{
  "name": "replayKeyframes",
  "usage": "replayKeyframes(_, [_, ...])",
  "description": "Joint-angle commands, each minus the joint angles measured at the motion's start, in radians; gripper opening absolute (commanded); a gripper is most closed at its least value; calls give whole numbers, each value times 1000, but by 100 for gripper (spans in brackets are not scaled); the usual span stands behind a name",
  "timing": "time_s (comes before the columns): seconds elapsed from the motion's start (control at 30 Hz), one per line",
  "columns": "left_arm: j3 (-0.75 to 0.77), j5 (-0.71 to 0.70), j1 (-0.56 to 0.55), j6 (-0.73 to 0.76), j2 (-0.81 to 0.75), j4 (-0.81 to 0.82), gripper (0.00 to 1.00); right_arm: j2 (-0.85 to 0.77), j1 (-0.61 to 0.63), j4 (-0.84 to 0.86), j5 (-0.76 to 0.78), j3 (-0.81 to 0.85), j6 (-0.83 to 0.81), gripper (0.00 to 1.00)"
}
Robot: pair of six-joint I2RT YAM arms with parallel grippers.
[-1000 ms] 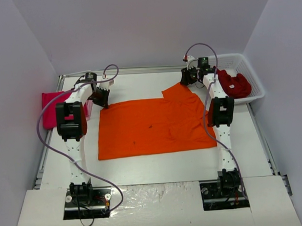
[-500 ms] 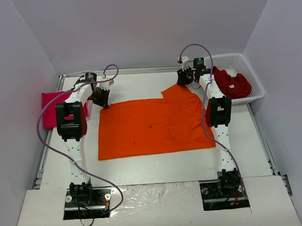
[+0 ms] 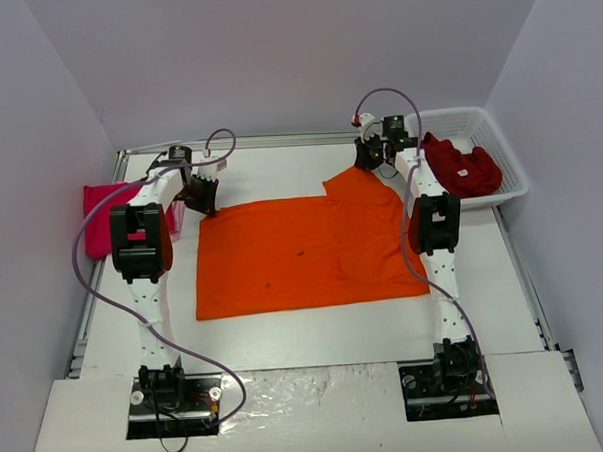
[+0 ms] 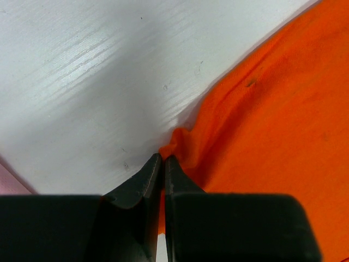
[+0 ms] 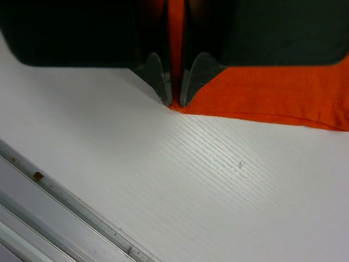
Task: Fold and stack the t-shirts
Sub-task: Grap the side of the flattened tshirt furthest away from the robot with both arms
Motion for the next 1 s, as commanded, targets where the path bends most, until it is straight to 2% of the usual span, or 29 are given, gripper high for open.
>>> replayKeyframes(0.0, [-39,-6,2,12,1,-39,2,24,7,-154,104,-45,-19,0])
replayKeyframes(0.3, [-30,-3,4,9,-15,-42,2,-25,7,-153,110,-71,-33,0])
replayKeyframes(0.7, [-43,-29,7,17,-124,-45,2,-202,9,-151,110,-163,-59,0])
replayKeyframes(0.97, [-53,-35,7,11,-159,-31,3,-243,27,-151,142,-146,-82,0])
